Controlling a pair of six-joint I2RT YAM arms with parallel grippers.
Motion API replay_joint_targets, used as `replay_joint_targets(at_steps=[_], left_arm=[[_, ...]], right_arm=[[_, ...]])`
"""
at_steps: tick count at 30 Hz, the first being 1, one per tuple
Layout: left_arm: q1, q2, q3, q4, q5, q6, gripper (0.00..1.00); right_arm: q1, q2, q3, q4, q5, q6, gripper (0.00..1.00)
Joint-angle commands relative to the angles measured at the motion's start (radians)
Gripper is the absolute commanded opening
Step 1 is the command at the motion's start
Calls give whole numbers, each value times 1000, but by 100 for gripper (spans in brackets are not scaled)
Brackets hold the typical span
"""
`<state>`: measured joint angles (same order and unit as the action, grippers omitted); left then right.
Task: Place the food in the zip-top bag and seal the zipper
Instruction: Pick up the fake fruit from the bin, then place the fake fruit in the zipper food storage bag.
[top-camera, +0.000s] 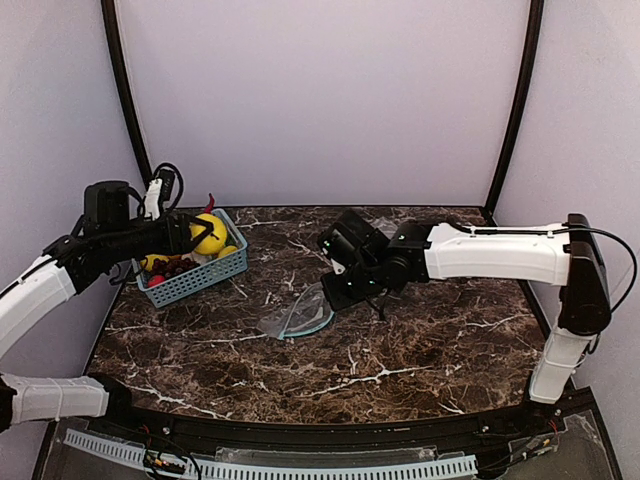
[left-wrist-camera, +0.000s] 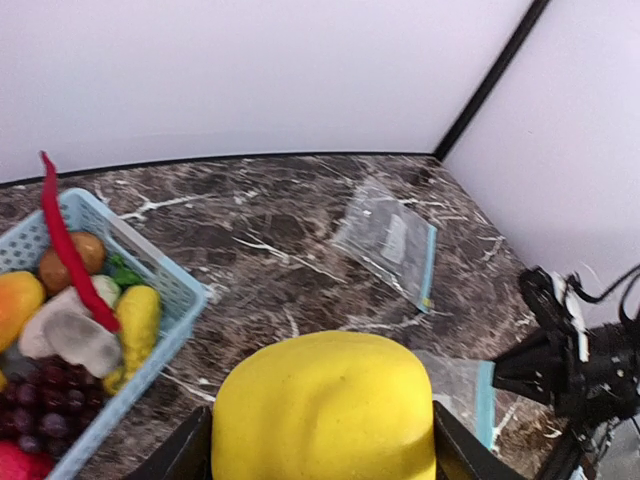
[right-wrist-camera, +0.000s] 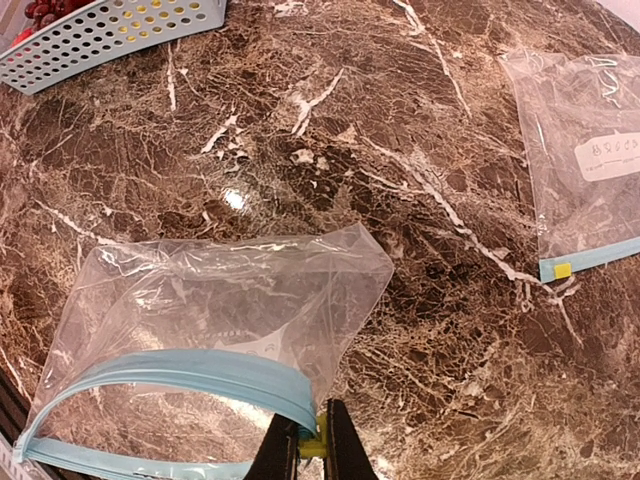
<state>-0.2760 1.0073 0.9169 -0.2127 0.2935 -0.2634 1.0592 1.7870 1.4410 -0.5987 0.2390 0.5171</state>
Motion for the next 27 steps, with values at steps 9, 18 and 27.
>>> replay_joint_targets(at_steps=[9,18,27], left_arm=[[-574,-11,-125,192,-120,-238,61],[-706,203,-62,354,-104,-236,61],[-711,281,-35,321,-155,-190,60]], right_arm=[[-6,-16,31,-21,-10,-5,0],[-6,-18,44,-27,-29,-7,0],[-6,-33,33,-29,-53,-12,0]])
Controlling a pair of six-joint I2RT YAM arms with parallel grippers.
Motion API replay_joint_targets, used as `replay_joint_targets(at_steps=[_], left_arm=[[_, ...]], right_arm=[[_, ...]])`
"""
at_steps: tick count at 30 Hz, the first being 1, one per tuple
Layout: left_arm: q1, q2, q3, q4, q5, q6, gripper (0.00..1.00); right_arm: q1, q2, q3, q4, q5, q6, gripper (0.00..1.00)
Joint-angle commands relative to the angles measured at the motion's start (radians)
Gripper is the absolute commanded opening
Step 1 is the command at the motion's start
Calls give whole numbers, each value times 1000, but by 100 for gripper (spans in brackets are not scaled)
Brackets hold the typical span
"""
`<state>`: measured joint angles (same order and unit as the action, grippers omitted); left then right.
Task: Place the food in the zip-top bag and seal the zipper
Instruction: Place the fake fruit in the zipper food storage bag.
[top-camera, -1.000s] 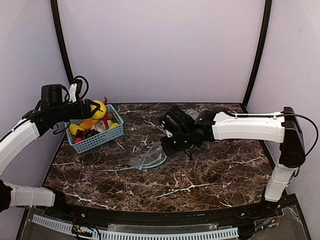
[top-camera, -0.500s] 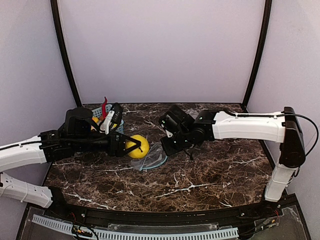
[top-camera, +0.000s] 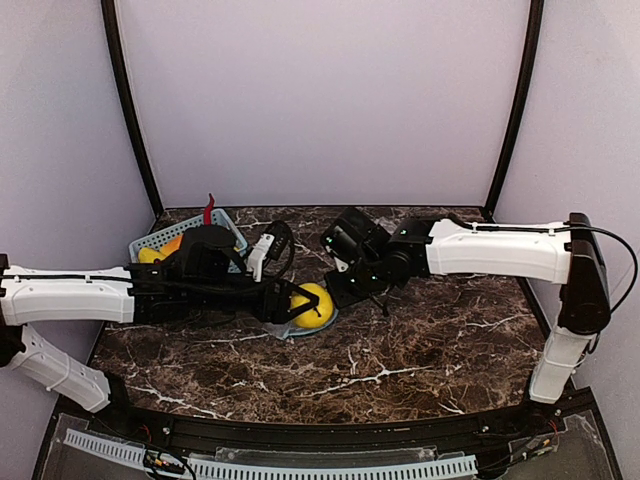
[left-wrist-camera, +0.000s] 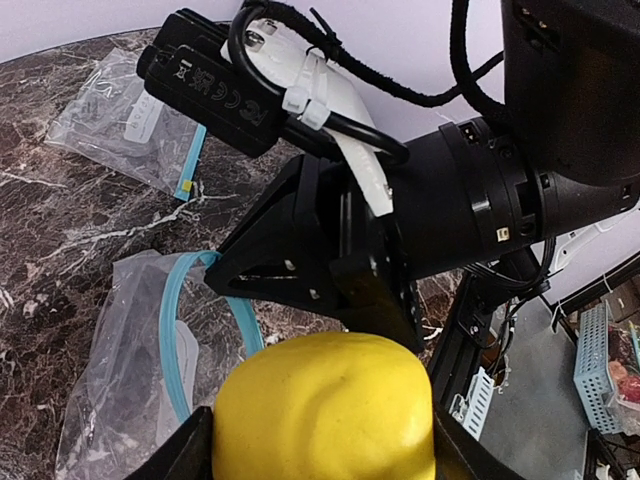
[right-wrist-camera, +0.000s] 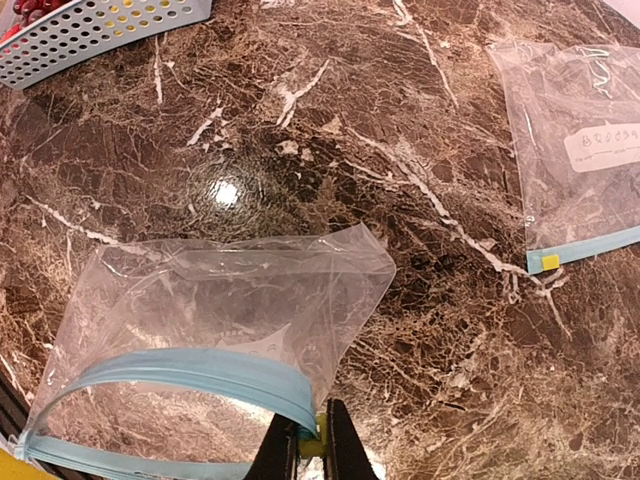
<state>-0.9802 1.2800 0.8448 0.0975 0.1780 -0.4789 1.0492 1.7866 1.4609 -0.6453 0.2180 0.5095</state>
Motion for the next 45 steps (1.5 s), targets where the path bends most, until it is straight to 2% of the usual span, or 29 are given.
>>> replay_joint_targets(at_steps=[1,9,22,36,45], left_arm=[[-9,18,39,-1,-43,32,60],[-12,50,44,-69,-132,64,60],[-27,103,68,-113,-200,99,60],[-53,153,99,-192,-341,155,61],[-62,192,114,-190,-327,159,66]], right_arm=[[3,-33,13,17,-39,-4,0],[4,-42,-3,17,-93,-5,0],[4,-44,-1,16,-153,-17,0],[-30,-79,-37,58,-339,-41,0],[-43,-92,-70,113,-440,-41,0]])
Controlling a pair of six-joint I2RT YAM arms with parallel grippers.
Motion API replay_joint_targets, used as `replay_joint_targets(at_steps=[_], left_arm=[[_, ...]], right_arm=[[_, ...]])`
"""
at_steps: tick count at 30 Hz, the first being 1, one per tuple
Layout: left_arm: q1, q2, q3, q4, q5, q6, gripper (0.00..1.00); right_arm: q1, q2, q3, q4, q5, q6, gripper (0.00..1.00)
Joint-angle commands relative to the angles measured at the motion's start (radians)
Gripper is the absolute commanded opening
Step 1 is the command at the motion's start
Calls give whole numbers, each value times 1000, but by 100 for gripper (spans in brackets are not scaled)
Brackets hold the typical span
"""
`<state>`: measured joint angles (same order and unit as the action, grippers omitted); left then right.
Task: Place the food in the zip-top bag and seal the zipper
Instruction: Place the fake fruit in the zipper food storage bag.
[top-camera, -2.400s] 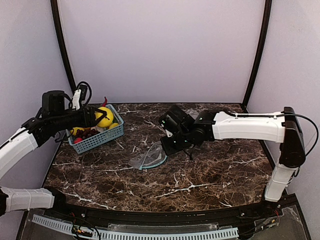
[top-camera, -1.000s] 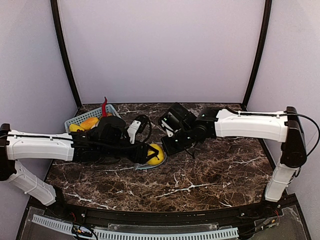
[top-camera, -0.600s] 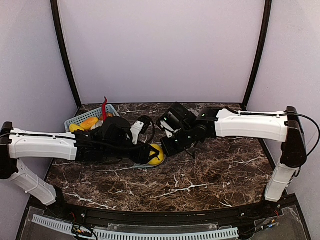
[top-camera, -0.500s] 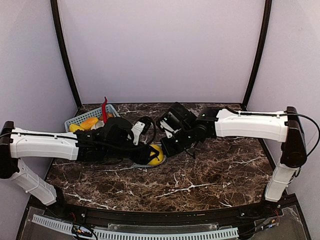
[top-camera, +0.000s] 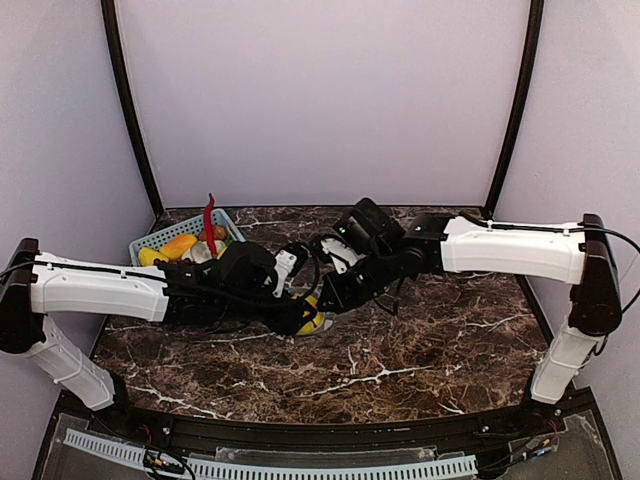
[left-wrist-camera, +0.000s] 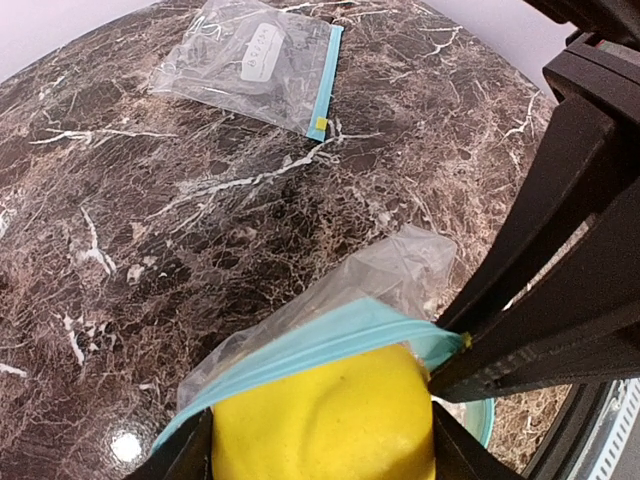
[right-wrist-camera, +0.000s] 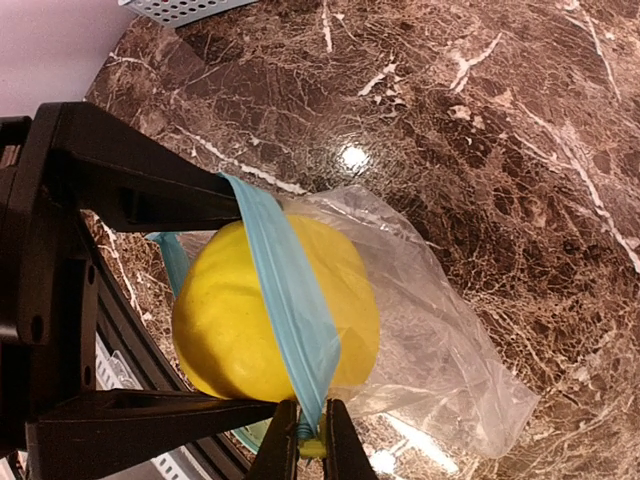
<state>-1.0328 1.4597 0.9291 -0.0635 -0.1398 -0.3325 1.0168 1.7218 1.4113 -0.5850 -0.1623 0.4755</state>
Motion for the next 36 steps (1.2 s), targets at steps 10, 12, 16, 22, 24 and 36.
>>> replay_joint_targets(at_steps=[10,12,16,22,24,36], left_arm=[[-11,-1,39,-28,5,-1,85],[-11,-14,37,-27,26,-5,89],[-11,-63,28,-17,98,-30,92],[-10,-215,-26,-50,120,-123,95],[-9,-243,-41,-107,95,-162,96],[69,-271,-221,-65,122,-386,99]], right_arm=[[-32,-30,-59,66,-54,18,0],[-37,-31,-64,69,-52,22,0],[-45,-35,-73,75,-42,31,0],[-56,-44,-89,89,-39,39,0],[-55,-46,-92,91,-38,41,0],[-56,-47,-94,99,-39,39,0]])
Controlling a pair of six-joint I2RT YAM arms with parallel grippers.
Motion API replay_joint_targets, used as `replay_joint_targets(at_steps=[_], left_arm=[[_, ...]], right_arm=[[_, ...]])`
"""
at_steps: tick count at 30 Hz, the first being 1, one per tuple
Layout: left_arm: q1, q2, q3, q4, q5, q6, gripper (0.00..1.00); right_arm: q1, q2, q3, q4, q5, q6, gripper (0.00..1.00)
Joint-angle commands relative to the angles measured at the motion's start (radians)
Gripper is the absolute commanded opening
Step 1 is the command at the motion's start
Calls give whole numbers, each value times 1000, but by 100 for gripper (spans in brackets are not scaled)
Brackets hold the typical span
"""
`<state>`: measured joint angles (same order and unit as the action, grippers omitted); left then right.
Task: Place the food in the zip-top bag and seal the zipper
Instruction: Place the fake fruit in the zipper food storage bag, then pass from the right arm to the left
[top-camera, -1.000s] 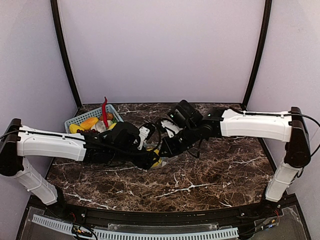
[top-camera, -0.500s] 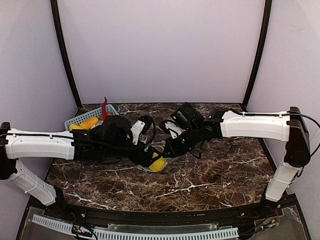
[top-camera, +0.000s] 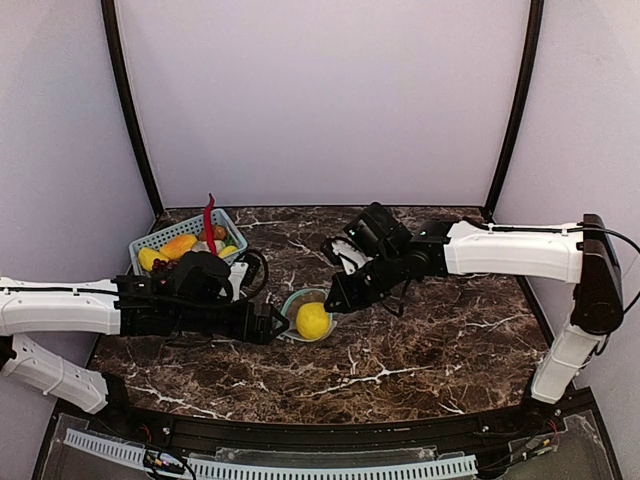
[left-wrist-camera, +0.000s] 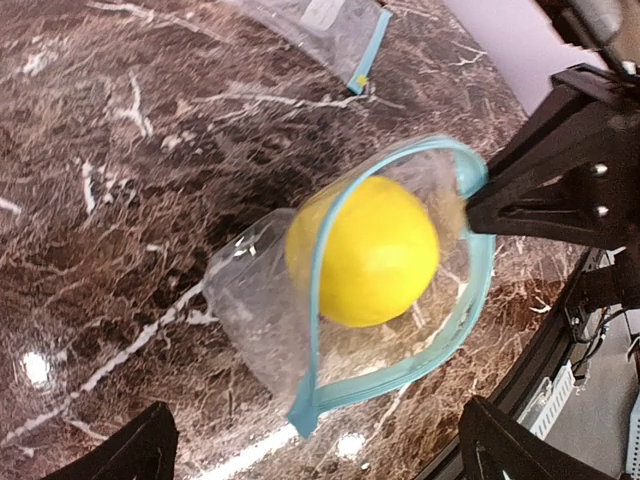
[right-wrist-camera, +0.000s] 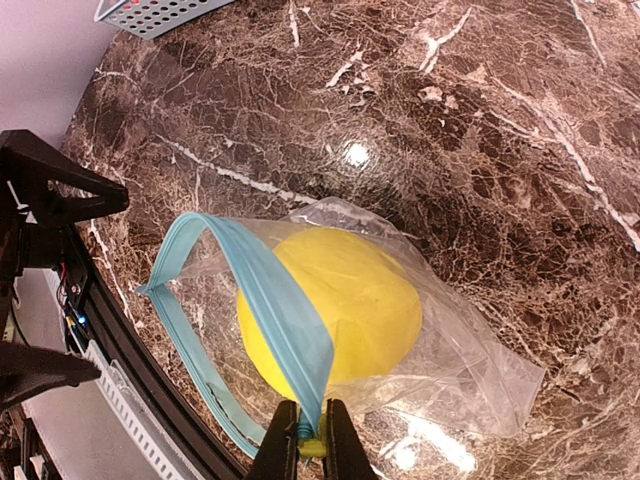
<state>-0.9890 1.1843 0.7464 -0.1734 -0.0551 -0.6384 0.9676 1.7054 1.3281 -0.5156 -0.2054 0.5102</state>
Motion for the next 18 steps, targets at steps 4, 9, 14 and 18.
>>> replay_joint_targets(at_steps=[4,9,14,18], left_arm=[[41,41,-44,64,41,-82,89],[49,86,-43,98,67,-86,78],[47,123,-35,139,105,-91,74],[49,144,-33,156,122,-96,59]], right_arm=[[-6,-31,-14,32,2,4,0],[-6,-32,-18,35,6,4,0],[-6,-31,-20,36,10,5,0],[-6,-34,-26,36,24,5,0]])
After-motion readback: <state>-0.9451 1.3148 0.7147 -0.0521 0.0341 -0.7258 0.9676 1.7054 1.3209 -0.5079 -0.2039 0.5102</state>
